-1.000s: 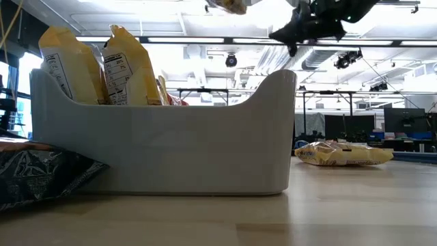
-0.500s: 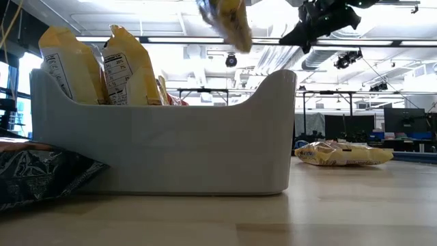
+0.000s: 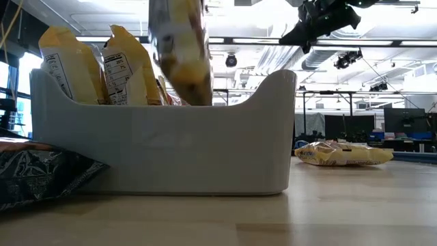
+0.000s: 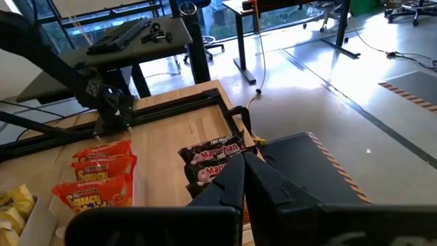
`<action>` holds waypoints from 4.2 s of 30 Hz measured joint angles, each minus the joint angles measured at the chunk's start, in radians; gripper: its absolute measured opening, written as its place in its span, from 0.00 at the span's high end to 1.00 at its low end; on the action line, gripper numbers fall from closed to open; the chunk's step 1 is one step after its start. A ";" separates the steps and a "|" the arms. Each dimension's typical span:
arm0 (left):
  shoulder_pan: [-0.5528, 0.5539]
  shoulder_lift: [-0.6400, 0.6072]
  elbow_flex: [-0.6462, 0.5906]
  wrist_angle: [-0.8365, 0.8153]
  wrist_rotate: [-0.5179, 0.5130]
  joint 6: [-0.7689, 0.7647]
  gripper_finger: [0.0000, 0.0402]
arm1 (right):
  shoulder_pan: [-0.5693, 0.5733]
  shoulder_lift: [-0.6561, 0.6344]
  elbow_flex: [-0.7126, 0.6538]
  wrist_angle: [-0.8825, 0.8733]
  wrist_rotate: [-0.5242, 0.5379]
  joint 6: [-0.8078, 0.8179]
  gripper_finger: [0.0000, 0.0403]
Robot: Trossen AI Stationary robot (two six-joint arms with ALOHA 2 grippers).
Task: Sort Maruchan noodles
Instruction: Put the yellow noodle pack into the gray bin, then put the black noodle pack into the white bin
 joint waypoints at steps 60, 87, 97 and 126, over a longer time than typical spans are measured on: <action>-0.012 0.113 0.012 -0.084 0.083 0.125 0.48 | 0.000 0.000 0.000 -0.008 -0.003 -0.011 1.00; -0.119 -0.450 -0.441 0.410 -0.296 0.680 0.99 | 0.148 -0.089 0.000 -0.120 0.154 -0.040 1.00; -0.311 -0.756 -0.911 0.763 -0.159 0.580 0.99 | 0.366 -0.102 0.000 -0.122 0.447 0.107 1.00; -0.565 -0.729 -1.337 1.038 -0.265 0.274 0.82 | 0.668 -0.121 0.000 -0.162 0.789 0.248 1.00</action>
